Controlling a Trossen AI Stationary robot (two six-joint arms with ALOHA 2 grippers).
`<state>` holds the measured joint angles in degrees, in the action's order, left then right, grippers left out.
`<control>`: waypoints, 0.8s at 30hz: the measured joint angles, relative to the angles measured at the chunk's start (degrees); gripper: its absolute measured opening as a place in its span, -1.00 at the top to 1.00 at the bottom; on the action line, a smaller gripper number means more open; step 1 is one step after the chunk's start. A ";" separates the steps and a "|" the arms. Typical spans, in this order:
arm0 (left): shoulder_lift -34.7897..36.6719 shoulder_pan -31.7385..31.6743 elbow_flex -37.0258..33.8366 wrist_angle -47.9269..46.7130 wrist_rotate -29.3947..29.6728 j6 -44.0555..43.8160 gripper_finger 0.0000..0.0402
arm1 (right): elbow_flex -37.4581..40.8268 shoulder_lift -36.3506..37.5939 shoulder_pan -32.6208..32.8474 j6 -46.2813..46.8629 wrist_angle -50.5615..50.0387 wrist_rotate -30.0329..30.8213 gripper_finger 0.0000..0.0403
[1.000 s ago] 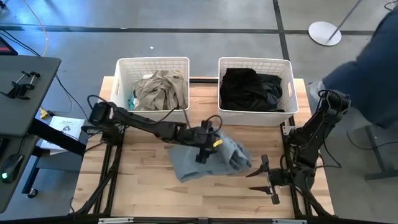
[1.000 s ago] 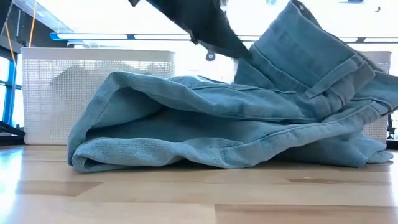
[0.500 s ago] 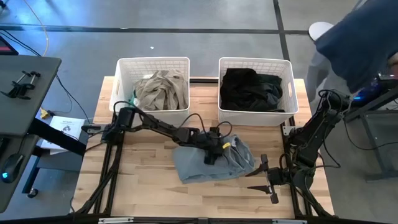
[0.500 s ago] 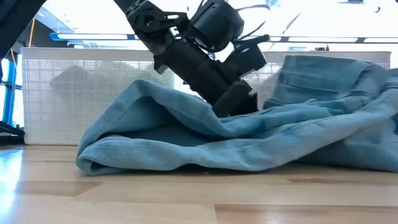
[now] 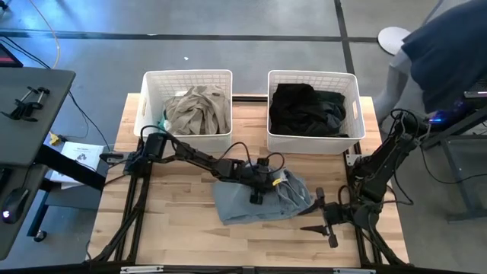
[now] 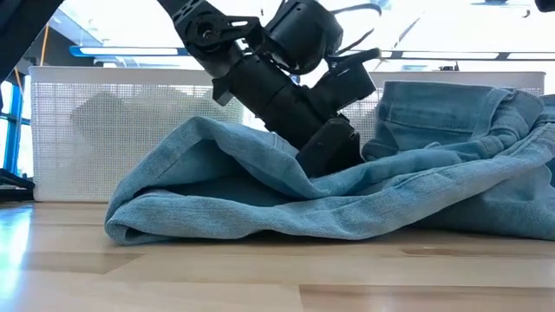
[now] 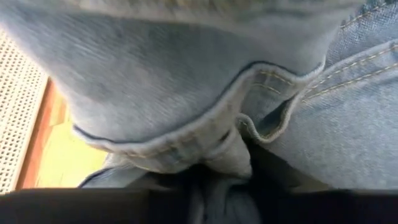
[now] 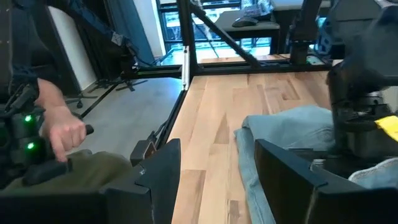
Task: Sort clothes
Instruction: Put the light blue pants into the left white laundry bin
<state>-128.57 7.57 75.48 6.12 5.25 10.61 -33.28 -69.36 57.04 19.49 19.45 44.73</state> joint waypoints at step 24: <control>33.20 11.79 -0.92 -21.84 23.52 4.38 0.92 | 0.00 -0.02 0.00 -0.37 -1.34 -0.61 0.04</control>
<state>-95.38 19.36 74.56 -15.73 28.77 14.99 -33.28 -69.38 57.04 19.12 18.11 44.12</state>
